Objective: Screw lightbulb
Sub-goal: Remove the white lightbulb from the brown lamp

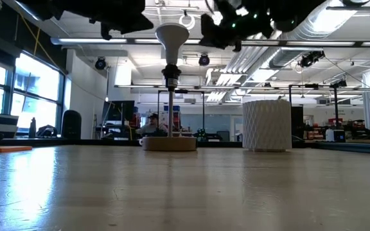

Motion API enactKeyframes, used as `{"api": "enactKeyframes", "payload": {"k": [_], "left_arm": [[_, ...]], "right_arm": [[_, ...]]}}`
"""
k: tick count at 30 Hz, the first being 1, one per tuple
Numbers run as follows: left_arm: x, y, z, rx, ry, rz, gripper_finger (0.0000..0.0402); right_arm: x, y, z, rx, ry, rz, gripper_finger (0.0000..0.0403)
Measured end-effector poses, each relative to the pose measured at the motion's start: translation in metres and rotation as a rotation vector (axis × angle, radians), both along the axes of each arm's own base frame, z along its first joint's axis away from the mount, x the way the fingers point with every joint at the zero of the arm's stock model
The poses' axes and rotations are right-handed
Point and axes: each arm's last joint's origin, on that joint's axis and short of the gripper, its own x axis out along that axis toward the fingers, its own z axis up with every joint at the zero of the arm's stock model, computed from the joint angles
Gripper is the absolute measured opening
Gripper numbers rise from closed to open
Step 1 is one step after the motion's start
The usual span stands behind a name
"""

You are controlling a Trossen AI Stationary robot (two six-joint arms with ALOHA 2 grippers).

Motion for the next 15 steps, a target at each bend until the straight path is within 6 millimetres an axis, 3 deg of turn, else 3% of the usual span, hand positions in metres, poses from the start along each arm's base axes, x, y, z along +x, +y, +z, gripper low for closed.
{"api": "enactKeyframes", "payload": {"k": [3,9,15], "left_arm": [[-0.005,0.010,0.004,0.036,0.017,0.059,0.0000],[-0.007,0.037,0.004,0.051,-0.003,0.020,0.0000],[-0.001,0.037,0.002,0.016,-0.064,-0.104,0.0000]], "right_arm": [[-0.002,0.020,0.013,-0.036,0.002,0.044,0.0000],[0.012,0.050,0.009,-0.044,0.008,0.122,0.0000],[0.028,0.040,-0.011,-0.029,-0.025,0.077,0.0000]]}}
